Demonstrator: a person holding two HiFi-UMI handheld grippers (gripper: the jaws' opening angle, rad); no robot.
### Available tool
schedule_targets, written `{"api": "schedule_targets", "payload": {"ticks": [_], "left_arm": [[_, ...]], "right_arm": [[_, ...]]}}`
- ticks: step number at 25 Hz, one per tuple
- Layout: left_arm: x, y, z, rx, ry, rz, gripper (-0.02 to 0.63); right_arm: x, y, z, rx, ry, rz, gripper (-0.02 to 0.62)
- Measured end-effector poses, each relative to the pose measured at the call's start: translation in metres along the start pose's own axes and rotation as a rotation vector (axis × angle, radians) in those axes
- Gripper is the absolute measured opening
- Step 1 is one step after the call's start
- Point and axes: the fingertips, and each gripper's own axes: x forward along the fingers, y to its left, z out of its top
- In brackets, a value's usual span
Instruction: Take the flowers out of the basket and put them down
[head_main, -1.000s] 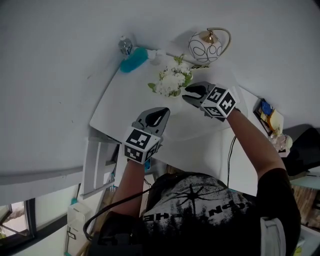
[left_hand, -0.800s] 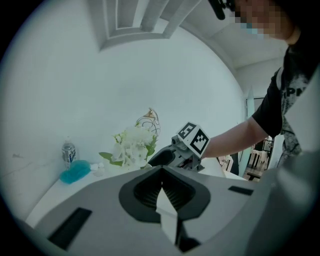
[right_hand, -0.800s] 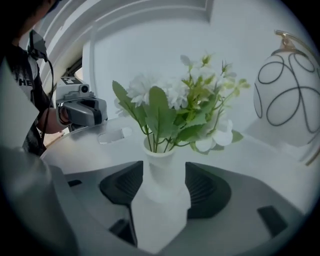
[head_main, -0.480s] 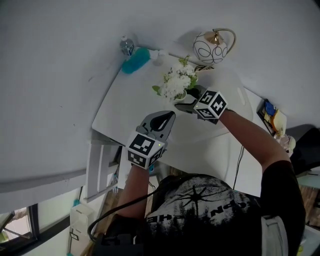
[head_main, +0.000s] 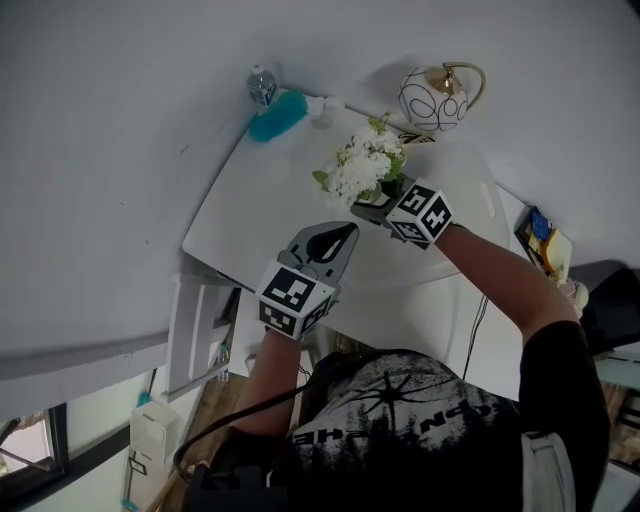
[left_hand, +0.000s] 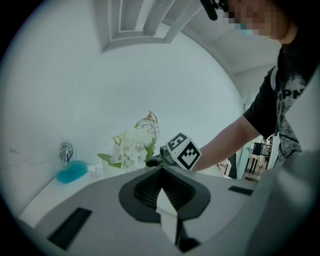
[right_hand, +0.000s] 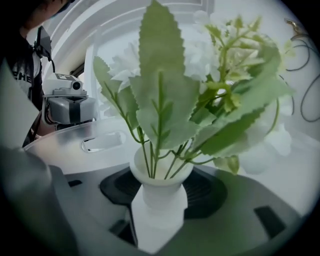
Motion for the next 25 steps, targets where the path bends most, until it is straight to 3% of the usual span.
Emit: {"api": "schedule_targets", "payload": {"ticks": [13, 25], "left_arm": [[-0.002, -0.001, 0.006, 0.003, -0.012, 0.035, 0.011], [-0.007, -0.047, 0.041, 0.13, -0.039, 0.009, 0.011]], "right_arm": [[-0.039, 0.005, 0.028, 0.004, -0.042, -0.003, 0.252], [-0.127, 0.018, 0.071, 0.013, -0.118, -0.081, 0.252]]}}
